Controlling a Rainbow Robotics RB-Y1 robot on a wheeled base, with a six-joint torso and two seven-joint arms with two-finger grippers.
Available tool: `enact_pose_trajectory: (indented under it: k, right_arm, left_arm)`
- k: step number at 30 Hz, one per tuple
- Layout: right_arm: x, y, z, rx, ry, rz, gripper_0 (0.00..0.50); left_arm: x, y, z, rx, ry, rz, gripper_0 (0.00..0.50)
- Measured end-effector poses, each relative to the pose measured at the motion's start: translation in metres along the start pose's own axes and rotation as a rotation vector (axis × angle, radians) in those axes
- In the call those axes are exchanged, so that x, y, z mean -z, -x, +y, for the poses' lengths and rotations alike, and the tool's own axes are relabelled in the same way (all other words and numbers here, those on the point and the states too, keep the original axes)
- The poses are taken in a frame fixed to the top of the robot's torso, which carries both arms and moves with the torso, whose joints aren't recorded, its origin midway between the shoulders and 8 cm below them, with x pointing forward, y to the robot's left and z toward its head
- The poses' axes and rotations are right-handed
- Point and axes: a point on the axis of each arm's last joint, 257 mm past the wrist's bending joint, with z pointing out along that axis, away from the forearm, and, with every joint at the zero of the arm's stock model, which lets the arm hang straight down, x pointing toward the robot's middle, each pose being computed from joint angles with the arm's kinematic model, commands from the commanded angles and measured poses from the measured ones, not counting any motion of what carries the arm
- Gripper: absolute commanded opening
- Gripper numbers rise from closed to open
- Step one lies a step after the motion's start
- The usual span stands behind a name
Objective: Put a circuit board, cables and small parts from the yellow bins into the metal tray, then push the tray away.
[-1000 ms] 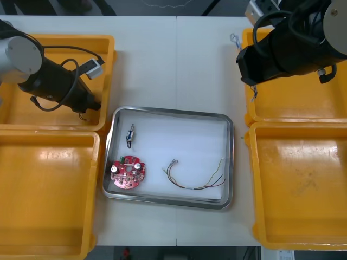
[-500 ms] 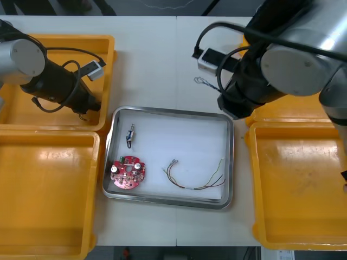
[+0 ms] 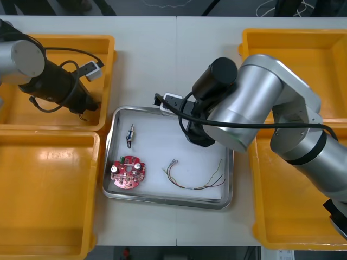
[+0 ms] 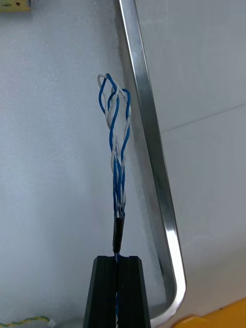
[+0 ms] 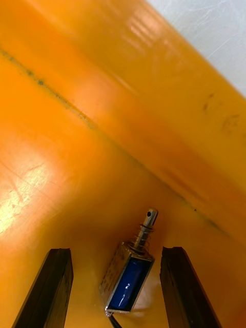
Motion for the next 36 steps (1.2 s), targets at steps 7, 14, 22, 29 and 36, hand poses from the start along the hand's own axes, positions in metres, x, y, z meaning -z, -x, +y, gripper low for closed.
enact_pose_trajectory:
  k: [7, 14, 22, 29, 36]
  right_arm:
    - [-0.037, -0.013, 0.012, 0.096, 0.006, 0.057, 0.0]
    - [-0.054, -0.032, 0.017, 0.083, 0.039, 0.117, 0.065]
    - [-0.056, -0.032, 0.02, 0.084, 0.049, 0.119, 0.5]
    - [-0.044, -0.044, 0.022, 0.083, 0.066, 0.174, 0.5]
    - [-0.009, -0.05, 0.023, 0.016, 0.141, 0.214, 0.5]
  left_arm:
    - [0.0, -0.003, 0.004, 0.005, 0.014, -0.004, 0.003]
    - [0.0, -0.007, 0.006, 0.01, 0.017, -0.003, 0.0]
    - [0.008, -0.012, 0.006, 0.044, -0.013, -0.029, 0.0]
    - [0.031, -0.018, 0.009, -0.011, 0.006, 0.029, 0.0]
    - [0.068, -0.007, -0.004, 0.158, 0.082, 0.128, 0.001]
